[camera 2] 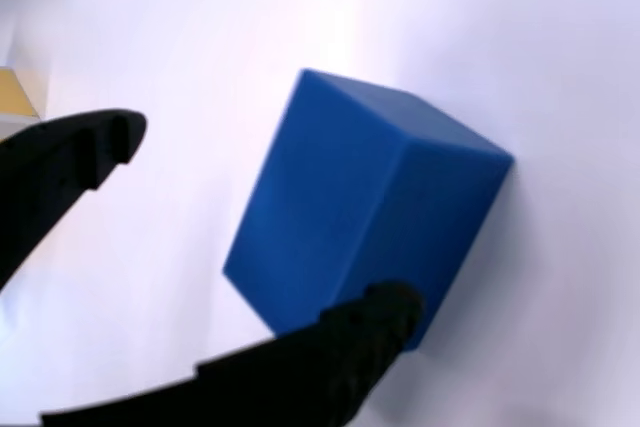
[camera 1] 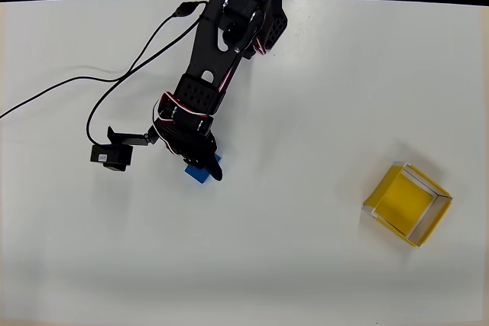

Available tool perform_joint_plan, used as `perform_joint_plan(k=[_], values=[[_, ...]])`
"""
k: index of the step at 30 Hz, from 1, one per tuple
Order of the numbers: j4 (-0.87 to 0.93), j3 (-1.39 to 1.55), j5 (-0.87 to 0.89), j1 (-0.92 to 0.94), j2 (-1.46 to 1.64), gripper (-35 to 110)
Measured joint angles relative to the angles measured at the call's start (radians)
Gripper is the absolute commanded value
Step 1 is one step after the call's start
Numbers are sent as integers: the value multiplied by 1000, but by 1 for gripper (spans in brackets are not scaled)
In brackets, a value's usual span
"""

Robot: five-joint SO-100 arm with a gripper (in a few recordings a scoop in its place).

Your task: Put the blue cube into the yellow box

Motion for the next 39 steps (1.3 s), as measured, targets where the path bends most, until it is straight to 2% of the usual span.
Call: perform_joint_plan(k=[22, 39], values=[[-144, 0, -9, -44, -152, 46], [-161, 48, -46, -75, -169, 32]])
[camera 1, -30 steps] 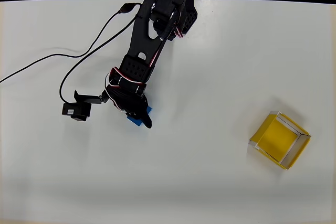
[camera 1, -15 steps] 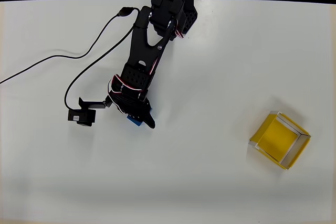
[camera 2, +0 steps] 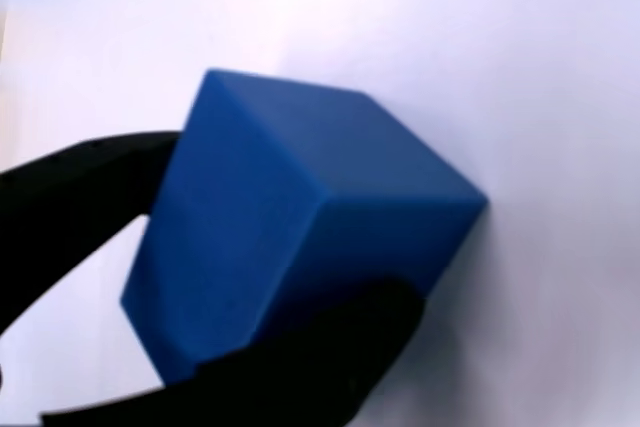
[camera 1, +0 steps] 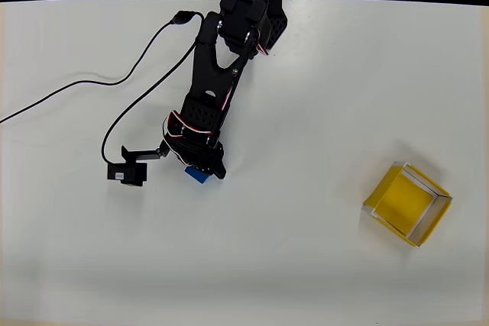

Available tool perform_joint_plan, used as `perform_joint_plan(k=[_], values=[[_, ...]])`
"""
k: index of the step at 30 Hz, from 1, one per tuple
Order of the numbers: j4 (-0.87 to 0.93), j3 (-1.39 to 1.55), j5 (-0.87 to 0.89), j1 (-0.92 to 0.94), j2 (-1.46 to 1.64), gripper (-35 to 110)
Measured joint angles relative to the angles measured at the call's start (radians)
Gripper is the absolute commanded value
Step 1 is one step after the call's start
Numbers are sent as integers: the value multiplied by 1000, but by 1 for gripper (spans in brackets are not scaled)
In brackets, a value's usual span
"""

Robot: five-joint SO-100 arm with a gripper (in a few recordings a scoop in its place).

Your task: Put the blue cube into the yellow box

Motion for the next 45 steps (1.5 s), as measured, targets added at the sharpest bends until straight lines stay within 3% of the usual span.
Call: perform_joint_plan(k=[9, 21, 35, 45], values=[[-31, 21, -40, -18, 0, 19], [-135, 32, -103, -26, 86, 16], [-574, 135, -229, -319, 523, 16], [-834, 83, -278, -584, 442, 16]])
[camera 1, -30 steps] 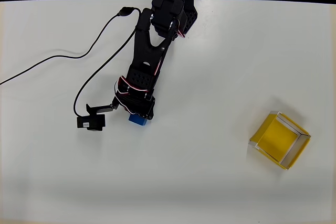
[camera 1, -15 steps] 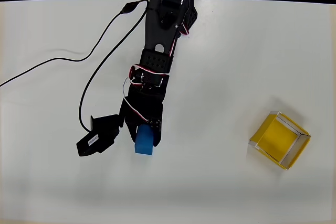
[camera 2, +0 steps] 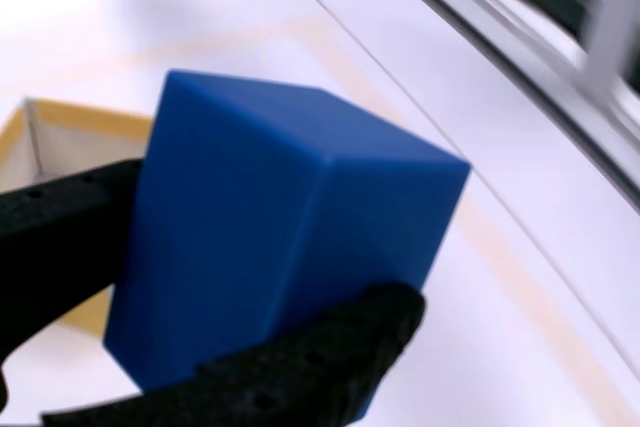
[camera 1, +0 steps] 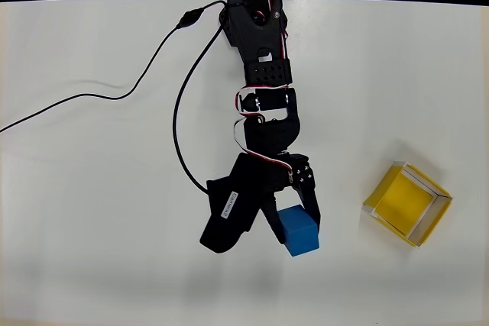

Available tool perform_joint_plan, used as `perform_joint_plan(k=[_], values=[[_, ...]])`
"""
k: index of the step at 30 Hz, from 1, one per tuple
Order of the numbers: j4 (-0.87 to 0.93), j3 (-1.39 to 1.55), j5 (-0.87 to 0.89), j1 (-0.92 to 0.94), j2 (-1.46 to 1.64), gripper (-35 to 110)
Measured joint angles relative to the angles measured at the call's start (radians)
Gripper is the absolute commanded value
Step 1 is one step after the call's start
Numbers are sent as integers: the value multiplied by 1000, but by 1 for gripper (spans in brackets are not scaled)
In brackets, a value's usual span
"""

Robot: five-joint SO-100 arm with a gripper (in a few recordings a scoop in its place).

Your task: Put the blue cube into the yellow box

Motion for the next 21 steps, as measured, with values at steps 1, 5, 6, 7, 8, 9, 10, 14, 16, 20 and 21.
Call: perform_joint_plan(k=[1, 5, 6, 7, 8, 9, 10, 14, 16, 20, 21], values=[[-9, -28, 0, -25, -35, 16], [-38, -173, -21, -126, -192, 15], [-48, -215, -26, -152, -233, 15], [-54, -258, -29, -175, -279, 16], [-60, -302, -37, -196, -325, 16], [-69, -344, -44, -218, -368, 16], [-75, -379, -48, -241, -410, 16], [-120, -489, -61, -324, -557, 17], [-140, -540, -58, -360, -621, 17], [-163, -604, -31, -426, -721, 16], [-166, -620, -29, -443, -742, 16]])
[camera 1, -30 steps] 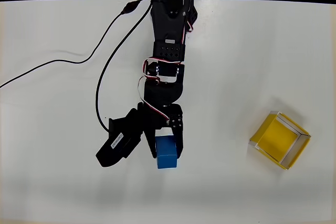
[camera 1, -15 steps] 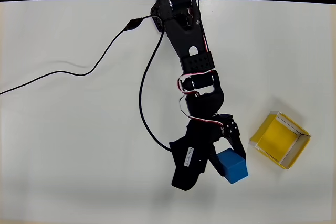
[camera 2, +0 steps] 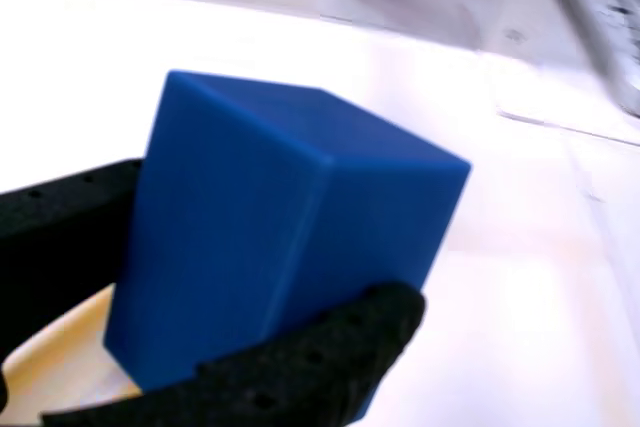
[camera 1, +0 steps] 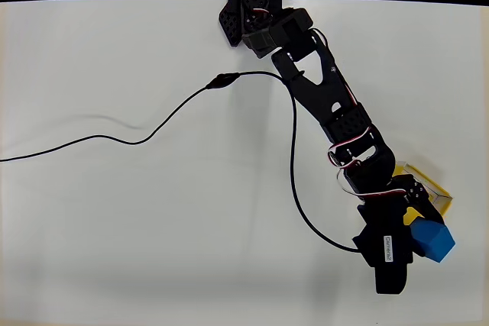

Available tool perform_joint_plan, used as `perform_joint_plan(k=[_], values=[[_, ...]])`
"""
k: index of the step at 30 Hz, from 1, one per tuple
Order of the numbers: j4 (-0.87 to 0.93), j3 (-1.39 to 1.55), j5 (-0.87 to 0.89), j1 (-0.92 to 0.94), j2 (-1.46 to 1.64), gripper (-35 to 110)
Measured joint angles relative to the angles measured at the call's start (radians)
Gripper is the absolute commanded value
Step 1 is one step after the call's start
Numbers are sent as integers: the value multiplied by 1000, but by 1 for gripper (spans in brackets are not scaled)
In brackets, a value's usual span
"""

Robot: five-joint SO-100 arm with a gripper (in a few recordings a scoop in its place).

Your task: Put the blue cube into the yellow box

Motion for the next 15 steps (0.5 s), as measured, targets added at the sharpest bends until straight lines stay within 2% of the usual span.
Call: perform_joint_plan(k=[15], values=[[-71, -80, 32, -81, -195, 16]])
